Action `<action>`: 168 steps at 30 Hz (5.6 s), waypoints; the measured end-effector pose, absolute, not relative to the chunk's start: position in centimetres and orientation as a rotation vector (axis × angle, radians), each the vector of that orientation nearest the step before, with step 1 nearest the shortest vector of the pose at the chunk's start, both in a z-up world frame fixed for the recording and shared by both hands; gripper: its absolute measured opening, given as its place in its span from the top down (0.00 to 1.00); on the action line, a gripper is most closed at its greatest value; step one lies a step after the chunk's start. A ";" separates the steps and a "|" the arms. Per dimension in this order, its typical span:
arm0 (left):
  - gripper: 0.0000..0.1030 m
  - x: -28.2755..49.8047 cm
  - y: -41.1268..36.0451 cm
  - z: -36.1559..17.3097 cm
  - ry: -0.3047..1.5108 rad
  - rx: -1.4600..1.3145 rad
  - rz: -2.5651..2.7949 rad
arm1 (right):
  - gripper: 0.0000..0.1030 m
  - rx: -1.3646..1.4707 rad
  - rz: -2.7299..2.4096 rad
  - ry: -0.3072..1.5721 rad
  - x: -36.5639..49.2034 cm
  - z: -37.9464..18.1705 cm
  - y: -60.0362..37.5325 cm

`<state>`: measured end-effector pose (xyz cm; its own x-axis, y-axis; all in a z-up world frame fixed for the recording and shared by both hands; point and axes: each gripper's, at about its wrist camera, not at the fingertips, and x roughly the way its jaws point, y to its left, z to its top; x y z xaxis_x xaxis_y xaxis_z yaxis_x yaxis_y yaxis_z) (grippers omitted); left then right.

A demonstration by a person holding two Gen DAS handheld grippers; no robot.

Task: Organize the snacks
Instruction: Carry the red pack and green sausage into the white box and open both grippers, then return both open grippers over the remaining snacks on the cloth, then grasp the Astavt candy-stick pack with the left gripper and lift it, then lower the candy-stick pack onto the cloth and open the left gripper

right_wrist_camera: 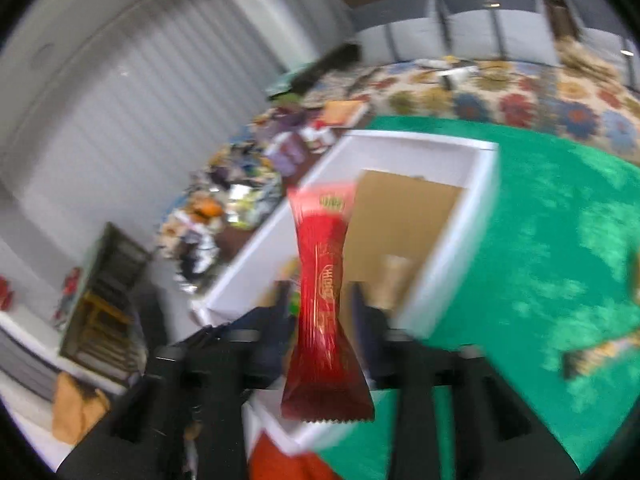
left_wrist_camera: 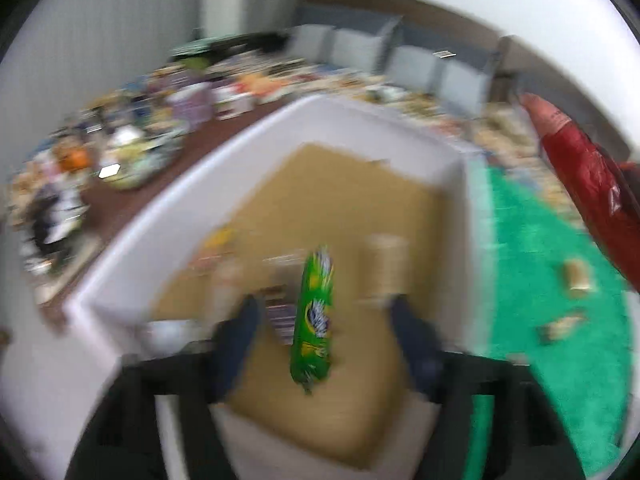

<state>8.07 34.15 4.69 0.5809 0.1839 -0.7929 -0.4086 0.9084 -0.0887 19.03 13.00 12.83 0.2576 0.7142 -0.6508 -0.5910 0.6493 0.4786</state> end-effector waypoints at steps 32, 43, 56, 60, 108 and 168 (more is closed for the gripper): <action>0.00 16.5 4.6 -8.7 1.010 0.069 -0.067 | 0.16 -0.013 -0.026 0.907 17.1 -8.9 -24.4; 0.00 16.8 5.4 -9.5 0.953 0.013 -0.058 | 0.12 -0.007 -0.039 0.914 17.4 -9.7 -25.1; 0.00 16.9 5.4 -9.5 0.953 0.013 -0.058 | 0.12 -0.007 -0.038 0.914 17.4 -9.7 -25.1; 0.00 16.8 5.4 -9.5 0.952 0.013 -0.058 | 0.12 -0.007 -0.037 0.914 17.4 -9.7 -25.1; 0.00 16.9 5.3 -9.5 0.964 0.027 -0.082 | 0.12 -0.005 -0.036 0.914 17.4 -9.7 -25.2; 0.00 18.0 7.6 -9.5 0.950 -0.012 0.008 | 0.11 -0.004 -0.035 0.914 17.5 -9.7 -25.2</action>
<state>18.01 7.63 -9.47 0.5813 0.0012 -0.8137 -0.0116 0.9999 -0.0068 17.45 -25.20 -9.74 0.6101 -0.0319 -0.7917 0.0289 0.9994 -0.0181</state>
